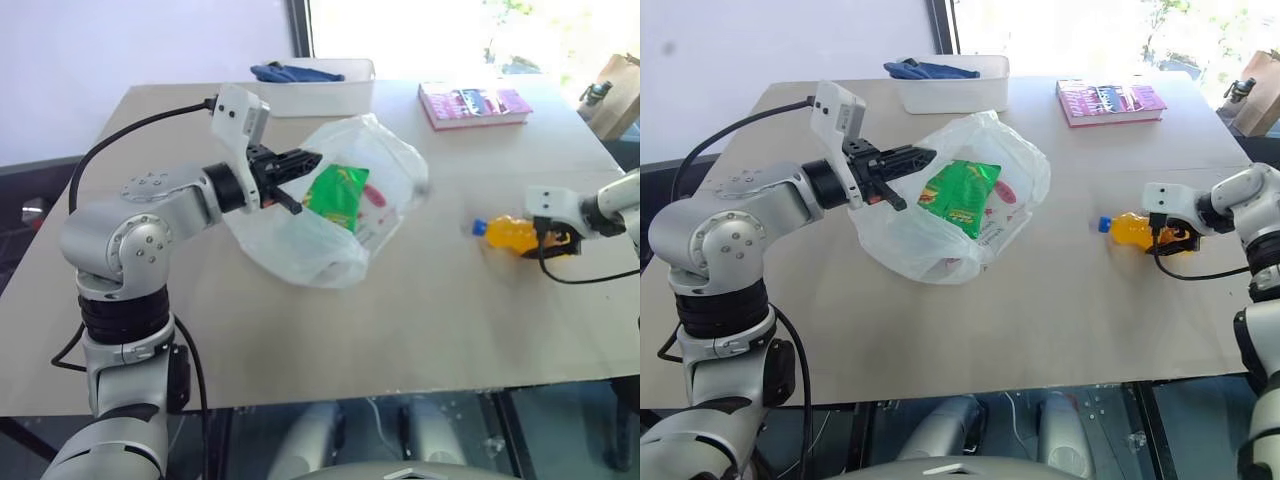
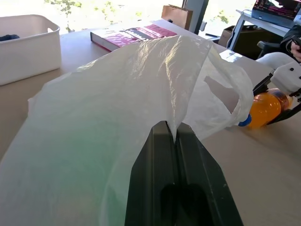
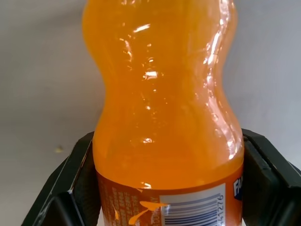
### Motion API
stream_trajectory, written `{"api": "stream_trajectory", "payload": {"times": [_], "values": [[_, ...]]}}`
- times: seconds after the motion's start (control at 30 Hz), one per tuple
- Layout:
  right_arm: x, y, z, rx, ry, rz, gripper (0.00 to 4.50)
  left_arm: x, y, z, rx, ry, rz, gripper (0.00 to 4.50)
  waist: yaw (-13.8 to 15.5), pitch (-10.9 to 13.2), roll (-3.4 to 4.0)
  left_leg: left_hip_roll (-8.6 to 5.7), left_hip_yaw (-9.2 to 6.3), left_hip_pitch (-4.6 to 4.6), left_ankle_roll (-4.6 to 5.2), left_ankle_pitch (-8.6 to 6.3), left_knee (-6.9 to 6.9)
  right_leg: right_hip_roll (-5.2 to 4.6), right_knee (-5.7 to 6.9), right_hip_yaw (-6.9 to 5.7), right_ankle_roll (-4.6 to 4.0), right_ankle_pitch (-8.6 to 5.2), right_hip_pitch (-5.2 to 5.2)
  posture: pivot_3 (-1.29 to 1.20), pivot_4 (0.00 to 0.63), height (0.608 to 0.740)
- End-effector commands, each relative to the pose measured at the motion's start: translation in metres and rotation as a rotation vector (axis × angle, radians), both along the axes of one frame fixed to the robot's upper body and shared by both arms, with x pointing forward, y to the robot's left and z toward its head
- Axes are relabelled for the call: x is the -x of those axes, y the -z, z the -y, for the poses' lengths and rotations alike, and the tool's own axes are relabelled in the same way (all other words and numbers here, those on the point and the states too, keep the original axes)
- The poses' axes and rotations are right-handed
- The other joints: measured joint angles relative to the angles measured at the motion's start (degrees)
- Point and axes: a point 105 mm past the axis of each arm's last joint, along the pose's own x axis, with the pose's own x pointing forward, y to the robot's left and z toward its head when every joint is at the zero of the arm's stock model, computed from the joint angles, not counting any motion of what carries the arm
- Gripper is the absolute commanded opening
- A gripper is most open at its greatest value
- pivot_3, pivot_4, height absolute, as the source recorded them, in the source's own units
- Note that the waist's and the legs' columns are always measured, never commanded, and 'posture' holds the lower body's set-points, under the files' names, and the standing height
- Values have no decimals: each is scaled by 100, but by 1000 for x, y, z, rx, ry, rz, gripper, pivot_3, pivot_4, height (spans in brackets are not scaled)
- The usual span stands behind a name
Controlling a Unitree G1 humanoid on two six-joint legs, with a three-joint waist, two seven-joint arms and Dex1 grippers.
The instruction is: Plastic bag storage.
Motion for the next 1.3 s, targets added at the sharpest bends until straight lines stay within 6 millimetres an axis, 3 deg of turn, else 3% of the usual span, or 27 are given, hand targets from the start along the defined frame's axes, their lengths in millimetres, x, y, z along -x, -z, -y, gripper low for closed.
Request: {"api": "stream_trajectory", "payload": {"times": [0.03, 0.13, 0.2, 0.4, 0.6, 0.7, 1.0, 1.17, 1.23, 1.3], "values": [[19, -29, -13, -174, 0, 4, 3116, 3, -16, 4, -6, 12, 85, 0, 21, 1, 3, 0, -2, -4, 0, 0, -1, -1, -6, -3, 0, 0, -1, 0, 150, 740], [44, -53, -49, -365, -22, 12, 3116, 0, -16, 3, -22, 9, 90, 0, 9, 3, 14, 1, -25, -64, 0, 0, 16, -15, -10, -23, -1, 1, -45, 0, 150, 740], [58, -65, -86, -521, -13, 50, 3116, 1, -17, 4, -40, 35, 97, 0, -57, 5, 18, -1, -24, -79, 0, 0, 19, -23, -2, -21, -2, 1, -63, 0, 150, 740], [78, -57, -164, -713, 18, 10, 3116, 4, -15, 8, -98, 114, 91, 0, -30, 6, 20, -2, -23, -71, -2, 1, 32, -22, 37, -7, -4, 3, -69, 0, 150, 740], [47, -46, -198, -748, 101, 20, 3116, 4, -11, 13, -120, 147, 99, 0, 51, 7, 18, -19, -29, -78, -1, 1, 48, -27, 38, -15, -5, 3, -66, 0, 150, 740], [34, -50, -214, -855, 180, -45, 3116, 4, -13, 13, -128, 146, 111, 0, 42, 7, 18, -17, -31, -78, -1, 1, 46, -27, 38, -16, -5, 3, -68, 0, 150, 740], [26, -63, -263, -1079, 278, -310, 3116, 20, -1, 22, -216, 221, 151, 0, -149, 7, 19, -15, -33, -77, -2, 2, 42, -26, 44, -14, -5, 3, -73, 0, 150, 740], [15, -57, -293, -1153, 314, -409, 3116, 24, -1, 23, -193, 234, 150, 0, -212, 6, 20, -15, -33, -76, -2, 2, 43, -25, 44, -16, -6, 4, -72, 0, 150, 740], [9, -52, -314, -1190, 303, -411, 4153, 22, -2, 22, -181, 224, 149, 0, -244, 6, 20, -15, -34, -75, -2, 2, 42, -23, 45, -15, -6, 4, -72, 0, 150, 740], [4, -52, -331, -1261, 304, -401, 4469, 23, -5, 21, -161, 223, 144, 0, -286, 7, 20, -14, -30, -73, -2, 2, 41, -24, 48, -10, -6, 4, -75, 0, 150, 740]]}}
